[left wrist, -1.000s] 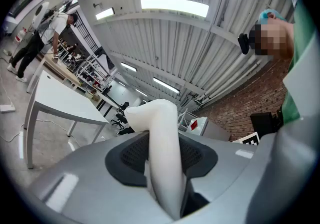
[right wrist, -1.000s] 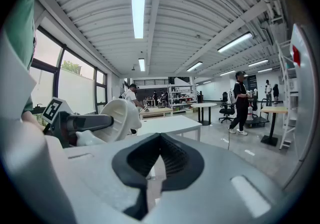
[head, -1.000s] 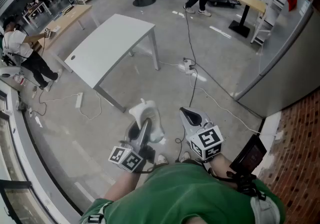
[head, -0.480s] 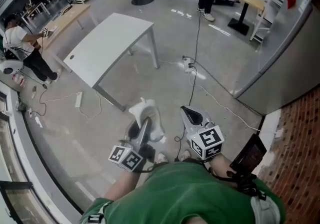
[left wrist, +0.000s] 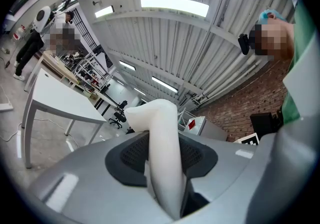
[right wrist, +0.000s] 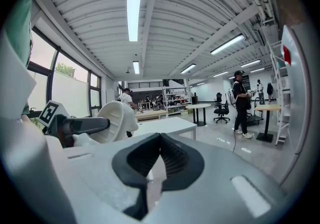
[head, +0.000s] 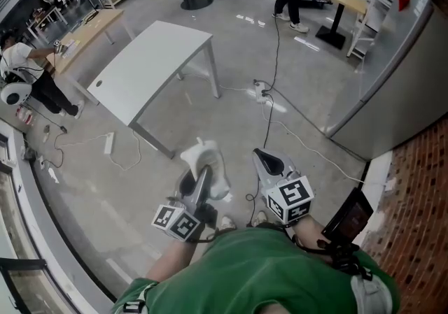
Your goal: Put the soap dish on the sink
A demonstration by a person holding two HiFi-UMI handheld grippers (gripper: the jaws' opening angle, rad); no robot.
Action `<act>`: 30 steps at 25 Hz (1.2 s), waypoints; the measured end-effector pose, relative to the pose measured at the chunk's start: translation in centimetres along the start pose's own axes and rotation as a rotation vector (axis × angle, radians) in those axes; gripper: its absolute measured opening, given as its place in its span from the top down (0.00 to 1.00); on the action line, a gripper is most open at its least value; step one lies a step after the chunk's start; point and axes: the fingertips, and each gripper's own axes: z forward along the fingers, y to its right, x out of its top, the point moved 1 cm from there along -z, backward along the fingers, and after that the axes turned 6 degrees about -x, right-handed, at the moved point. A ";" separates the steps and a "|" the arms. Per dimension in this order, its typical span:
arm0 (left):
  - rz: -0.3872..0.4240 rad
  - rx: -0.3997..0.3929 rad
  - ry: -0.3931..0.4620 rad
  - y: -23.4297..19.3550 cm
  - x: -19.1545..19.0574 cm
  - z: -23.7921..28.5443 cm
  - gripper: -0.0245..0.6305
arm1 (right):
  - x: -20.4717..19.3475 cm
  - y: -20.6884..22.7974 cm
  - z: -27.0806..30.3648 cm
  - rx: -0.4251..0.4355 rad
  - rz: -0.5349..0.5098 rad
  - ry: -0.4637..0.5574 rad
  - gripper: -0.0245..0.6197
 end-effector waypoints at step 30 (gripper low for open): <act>-0.069 -0.115 -0.087 -3.4 0.2 0.1 0.73 | -1.7 -1.9 0.9 -0.161 0.027 -0.032 0.96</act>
